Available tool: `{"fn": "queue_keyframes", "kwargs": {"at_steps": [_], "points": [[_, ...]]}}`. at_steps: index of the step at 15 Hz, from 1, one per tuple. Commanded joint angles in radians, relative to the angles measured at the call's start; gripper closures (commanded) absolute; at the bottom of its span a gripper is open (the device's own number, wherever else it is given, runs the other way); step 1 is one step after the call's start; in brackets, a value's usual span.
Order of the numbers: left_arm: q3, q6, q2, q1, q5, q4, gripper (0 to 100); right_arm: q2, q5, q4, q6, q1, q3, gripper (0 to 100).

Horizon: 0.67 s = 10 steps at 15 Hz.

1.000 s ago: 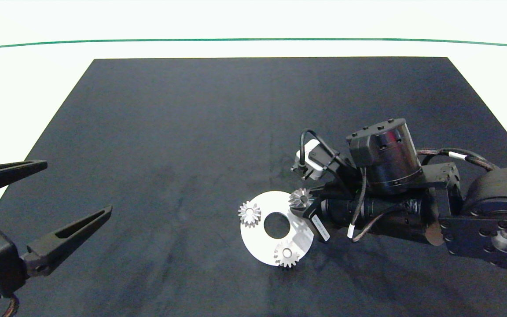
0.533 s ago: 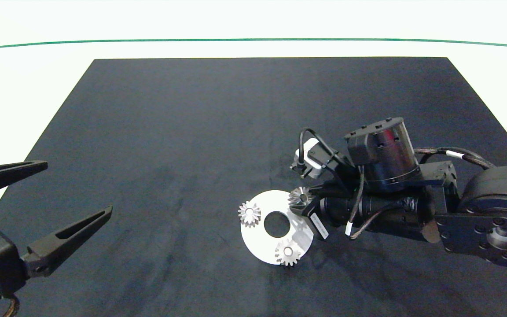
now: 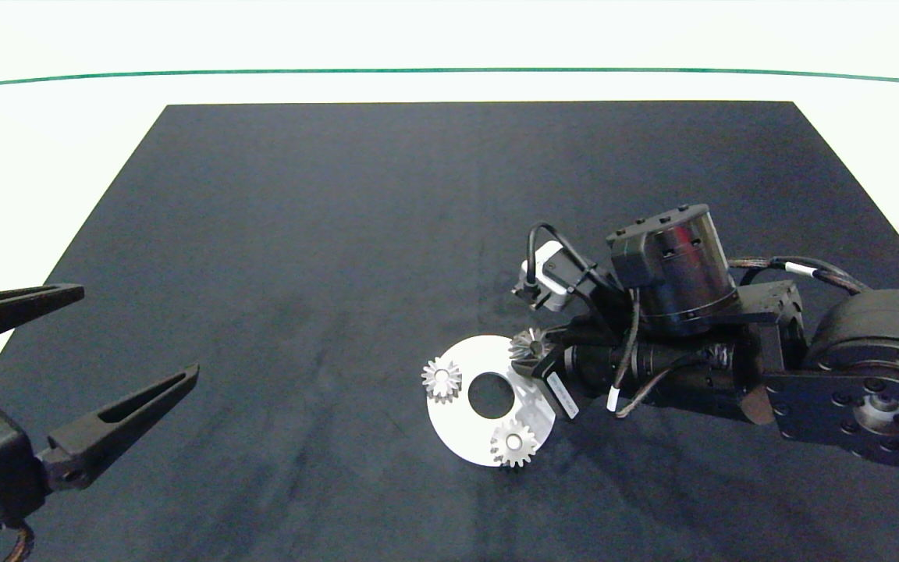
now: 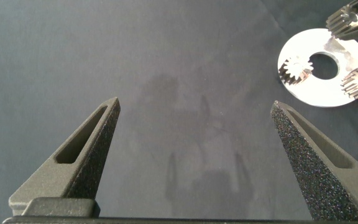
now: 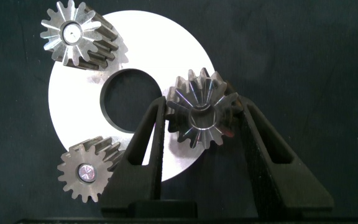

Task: Install three planetary gears onto the carrier pins

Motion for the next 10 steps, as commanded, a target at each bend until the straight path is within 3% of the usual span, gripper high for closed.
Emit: {"fn": "queue_keyframes", "kwargs": {"at_steps": [1, 10], "points": [[0.002, 0.002, 0.0, 0.0, 0.002, -0.001, 0, 0.001, 0.0, 0.0, 0.001, 0.001, -0.001, 100], [0.0, 0.002, -0.002, -0.002, 0.002, -0.002, 0, -0.008, 0.0, 0.008, 0.022, 0.002, -0.028, 100]]}}
